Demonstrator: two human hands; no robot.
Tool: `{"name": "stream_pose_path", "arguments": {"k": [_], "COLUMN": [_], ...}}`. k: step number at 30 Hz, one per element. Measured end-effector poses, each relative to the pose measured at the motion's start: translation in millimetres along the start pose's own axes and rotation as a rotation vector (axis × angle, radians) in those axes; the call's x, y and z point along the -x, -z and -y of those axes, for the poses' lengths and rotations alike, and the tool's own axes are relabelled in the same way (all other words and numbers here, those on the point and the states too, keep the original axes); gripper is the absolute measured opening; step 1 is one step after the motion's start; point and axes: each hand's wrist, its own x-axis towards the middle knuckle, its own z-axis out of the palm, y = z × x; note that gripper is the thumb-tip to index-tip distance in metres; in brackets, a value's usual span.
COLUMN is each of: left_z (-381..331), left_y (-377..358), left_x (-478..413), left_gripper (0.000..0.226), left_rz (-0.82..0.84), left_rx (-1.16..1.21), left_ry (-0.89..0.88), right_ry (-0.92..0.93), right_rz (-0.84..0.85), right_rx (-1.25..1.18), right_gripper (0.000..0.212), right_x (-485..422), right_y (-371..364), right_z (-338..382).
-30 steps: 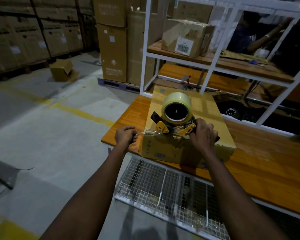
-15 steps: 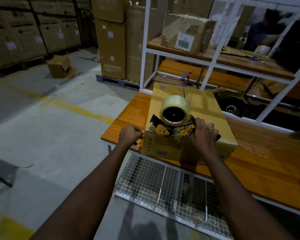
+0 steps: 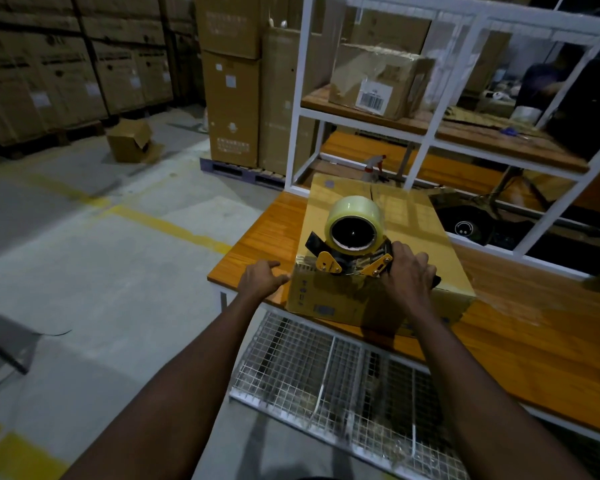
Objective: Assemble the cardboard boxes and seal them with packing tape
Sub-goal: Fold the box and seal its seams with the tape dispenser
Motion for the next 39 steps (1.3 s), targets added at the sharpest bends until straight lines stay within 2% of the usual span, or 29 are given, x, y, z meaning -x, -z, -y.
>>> {"name": "stream_pose_path", "arguments": {"k": [2, 4, 7, 10, 12, 15, 18, 20, 22, 24, 25, 28, 30, 33, 36, 39], "left_z": [-3, -8, -13, -10, -5, 1, 7, 9, 5, -1, -3, 0, 4, -6, -27, -33], "left_y": [-3, -6, -8, -9, -16, -30, -36, -33, -28, -26, -27, -29, -26, -11, 0, 2], "left_x": [9, 18, 26, 34, 39, 42, 42, 42, 43, 44, 46, 49, 47, 40, 33, 32], "left_gripper": [0.055, 0.059, 0.065, 0.068, 0.073, 0.080, 0.073, 0.070, 0.078, 0.083, 0.084, 0.080, 0.077, 0.078, 0.089, 0.094], "left_rz": [-0.025, -0.098, -0.091, -0.059, -0.009, 0.085, 0.141, 0.102, 0.062, 0.087, 0.103, 0.139, 0.101, 0.006, 0.047, 0.064], "left_rx": [0.125, 0.225, 0.114, -0.066, -0.063, 0.061, -0.056, -0.083, 0.039, 0.190, 0.189, -0.052, -0.242, -0.297, -0.418, -0.534], "left_ry": [-0.061, -0.186, -0.382, -0.355, -0.333, -0.267, -0.190, -0.185, -0.208, -0.249, -0.273, -0.250, -0.238, -0.332, -0.455, -0.451], "right_ry": [-0.006, -0.012, -0.005, -0.001, -0.004, -0.005, -0.007, -0.002, 0.000, 0.000, -0.001, -0.008, -0.004, 0.006, 0.005, 0.010], "right_rz": [0.002, 0.001, -0.010, -0.008, -0.012, -0.018, -0.022, -0.027, -0.036, -0.038, -0.035, -0.029, -0.031, -0.034, -0.024, -0.020], "right_rx": [0.004, 0.008, 0.012, 0.012, -0.002, -0.039, -0.047, -0.035, -0.046, -0.057, -0.055, -0.048, -0.033, -0.023, -0.011, -0.003], "right_gripper": [0.037, 0.038, 0.037, 0.037, 0.035, 0.031, 0.032, 0.032, 0.029, 0.028, 0.029, 0.029, 0.029, 0.031, 0.034, 0.035], "right_x": [0, -1, 0, 0, 0, 1, 2, 2, 1, 1, 2, 2, 2, 2, 2, 2], "right_y": [0, 0, -1, -3, -4, -6, -7, -7, -8, -9, -9, -9, -8, -7, -7, -7], "right_z": [0, 0, 0, -1, -2, -4, -4, -4, -4, -5, -5, -4, -4, -4, -4, -4]}}
